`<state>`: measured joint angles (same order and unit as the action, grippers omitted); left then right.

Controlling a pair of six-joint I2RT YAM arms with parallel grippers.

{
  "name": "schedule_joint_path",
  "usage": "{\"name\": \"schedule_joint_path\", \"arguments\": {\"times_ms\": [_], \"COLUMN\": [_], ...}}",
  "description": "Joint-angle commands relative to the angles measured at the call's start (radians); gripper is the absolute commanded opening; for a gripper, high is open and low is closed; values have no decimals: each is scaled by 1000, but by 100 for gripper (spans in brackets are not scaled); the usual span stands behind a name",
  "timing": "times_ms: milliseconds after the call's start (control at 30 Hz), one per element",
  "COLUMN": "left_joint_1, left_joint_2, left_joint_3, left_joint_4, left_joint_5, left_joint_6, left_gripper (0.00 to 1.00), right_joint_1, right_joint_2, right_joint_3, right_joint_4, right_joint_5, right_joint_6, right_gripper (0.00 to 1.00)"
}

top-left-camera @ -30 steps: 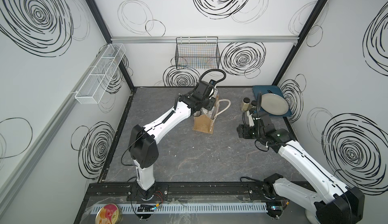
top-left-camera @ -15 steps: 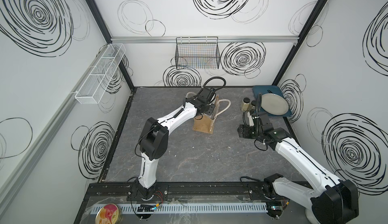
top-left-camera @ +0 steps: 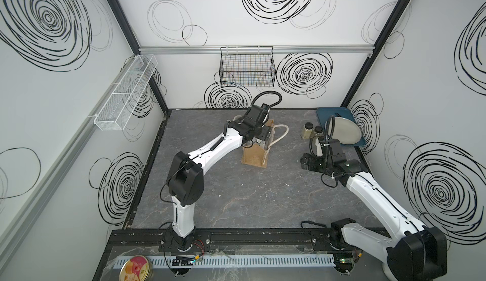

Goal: Put the compass set into the canvas bag
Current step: Place the compass set in the canvas bag, then reset both arms

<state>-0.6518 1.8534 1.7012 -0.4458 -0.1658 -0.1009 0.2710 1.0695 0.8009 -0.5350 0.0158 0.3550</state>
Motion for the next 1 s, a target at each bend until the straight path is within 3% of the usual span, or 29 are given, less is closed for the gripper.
{"name": "schedule_joint_path", "arguments": {"times_ms": [0, 133, 200, 333, 500, 667, 800, 967], "left_joint_1": [-14, -2, 15, 111, 279, 464, 468, 459], "left_joint_2": [-189, -434, -575, -812, -947, -890, -723, -520], "left_joint_3": [-44, -268, -436, -746, -1083, -1395, -1438, -1551], "left_joint_4": [110, 250, 350, 453, 670, 1160, 1322, 1731], "left_joint_5": [-94, -205, -249, -392, -468, -407, -411, -408], "left_joint_6": [31, 67, 59, -3, 16, -13, 67, 122], "left_gripper": [83, 84, 91, 99, 99, 99, 99, 99], "right_joint_1": [-57, -159, -206, -250, -263, -275, -278, -311], "right_joint_2": [-34, -39, -44, -66, 14, 204, 245, 352], "right_joint_3": [-2, 1, -37, -235, -449, -457, -486, -606], "right_joint_4": [59, 141, 231, 587, 1048, 1194, 1335, 1646], "right_joint_5": [16, 60, 84, 208, 270, 242, 193, 125], "right_joint_6": [-2, -40, -62, -106, -168, -188, -237, -238], "right_gripper": [100, 100, 100, 100, 100, 100, 100, 100]}}
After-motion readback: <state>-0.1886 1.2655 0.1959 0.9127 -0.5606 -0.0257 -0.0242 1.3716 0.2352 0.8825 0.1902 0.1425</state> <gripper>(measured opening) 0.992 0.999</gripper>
